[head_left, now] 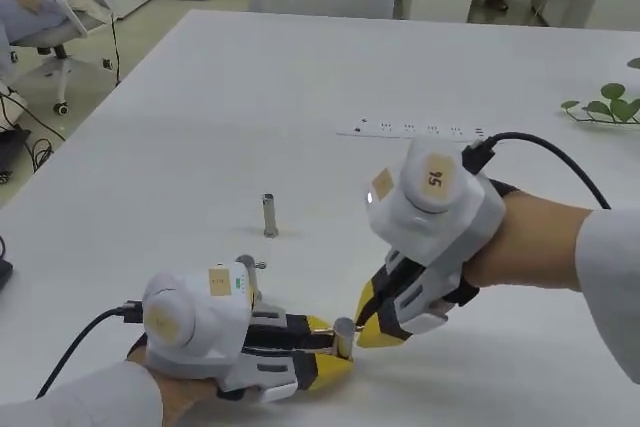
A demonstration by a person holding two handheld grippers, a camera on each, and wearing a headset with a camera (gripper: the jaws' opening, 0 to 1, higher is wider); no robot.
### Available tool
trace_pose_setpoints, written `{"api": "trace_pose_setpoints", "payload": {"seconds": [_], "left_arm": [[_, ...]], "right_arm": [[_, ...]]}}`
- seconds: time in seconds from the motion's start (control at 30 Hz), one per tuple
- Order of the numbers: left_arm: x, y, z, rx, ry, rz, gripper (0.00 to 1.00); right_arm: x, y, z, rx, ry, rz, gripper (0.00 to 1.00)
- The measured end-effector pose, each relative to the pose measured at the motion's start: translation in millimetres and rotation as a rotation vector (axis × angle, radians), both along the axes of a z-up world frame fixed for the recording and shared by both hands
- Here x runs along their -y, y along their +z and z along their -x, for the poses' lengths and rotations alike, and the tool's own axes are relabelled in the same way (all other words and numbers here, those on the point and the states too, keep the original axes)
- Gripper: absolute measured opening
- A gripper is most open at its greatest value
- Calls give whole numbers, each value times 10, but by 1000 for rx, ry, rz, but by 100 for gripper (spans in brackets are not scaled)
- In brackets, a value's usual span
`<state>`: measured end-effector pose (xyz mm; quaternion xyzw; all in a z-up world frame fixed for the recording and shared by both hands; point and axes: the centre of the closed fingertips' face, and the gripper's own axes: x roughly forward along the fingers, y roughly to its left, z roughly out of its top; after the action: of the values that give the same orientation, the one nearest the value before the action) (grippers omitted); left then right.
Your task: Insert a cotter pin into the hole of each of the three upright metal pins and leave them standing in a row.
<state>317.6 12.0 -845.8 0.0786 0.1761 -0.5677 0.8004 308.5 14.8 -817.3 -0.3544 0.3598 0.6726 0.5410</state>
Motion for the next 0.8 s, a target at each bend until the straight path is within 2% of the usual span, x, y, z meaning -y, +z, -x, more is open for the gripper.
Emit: {"api": "trace_pose_setpoints", "payload": {"seconds": [0.27, 0.8], "left_arm": [[-9, -25, 6, -15, 6, -4, 13], [-132, 40, 39, -51, 43, 22, 28]], "right_arm": [[51, -3, 2, -9, -25, -7, 12], [172, -67, 11, -36, -109, -42, 19]]}}
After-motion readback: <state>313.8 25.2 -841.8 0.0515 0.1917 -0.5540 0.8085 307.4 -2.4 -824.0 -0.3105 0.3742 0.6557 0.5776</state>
